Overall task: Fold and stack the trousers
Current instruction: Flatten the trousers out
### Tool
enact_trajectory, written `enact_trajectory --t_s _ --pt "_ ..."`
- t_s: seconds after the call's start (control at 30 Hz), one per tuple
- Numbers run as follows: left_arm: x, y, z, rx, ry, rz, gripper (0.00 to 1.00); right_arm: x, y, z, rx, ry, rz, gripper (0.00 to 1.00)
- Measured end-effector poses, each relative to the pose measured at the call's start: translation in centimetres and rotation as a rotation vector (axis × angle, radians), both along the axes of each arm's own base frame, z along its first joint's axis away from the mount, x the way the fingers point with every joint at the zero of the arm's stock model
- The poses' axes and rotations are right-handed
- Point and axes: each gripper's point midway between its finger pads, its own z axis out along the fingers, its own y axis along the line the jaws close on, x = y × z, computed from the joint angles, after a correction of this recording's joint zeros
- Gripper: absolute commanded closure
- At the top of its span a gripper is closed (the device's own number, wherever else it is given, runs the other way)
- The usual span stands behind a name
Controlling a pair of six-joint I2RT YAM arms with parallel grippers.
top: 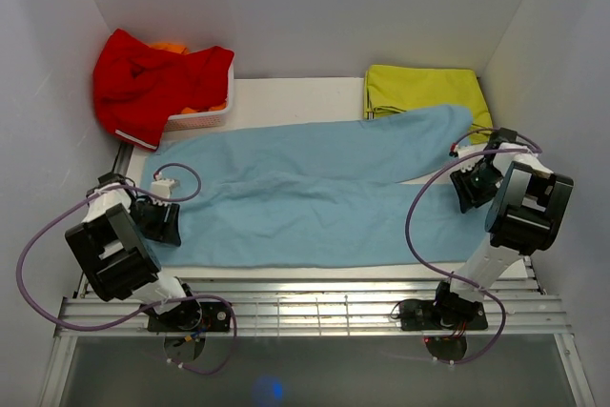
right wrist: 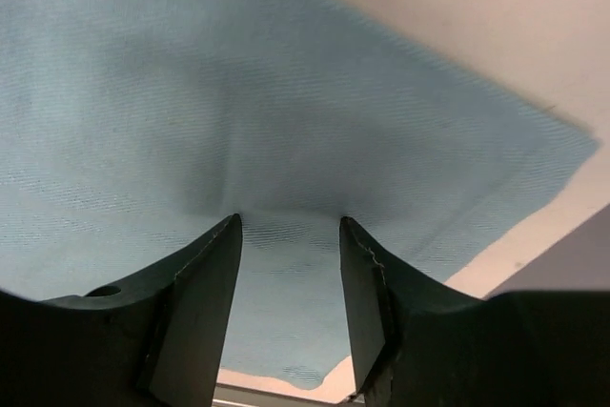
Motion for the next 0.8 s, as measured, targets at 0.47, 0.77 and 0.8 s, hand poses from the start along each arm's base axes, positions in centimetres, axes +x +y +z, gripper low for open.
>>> enact_trajectory --t_s 0.47,0.77,0.8 --pt "13.2 3.5 13.6 -0.061 -0.36 0.048 0.3 15.1 -0.4 16.2 0.084 -0.53 0.01 0.39" --pt "18.0 4.8 6.8 -0.217 -0.246 0.199 0.31 21.5 2.7 10.0 0.182 -0.473 -0.02 0.59" --pt "18.1 4.8 6.2 -0.224 -0.237 0.211 0.31 21.1 3.3 8.5 0.194 -0.438 -0.026 0.6"
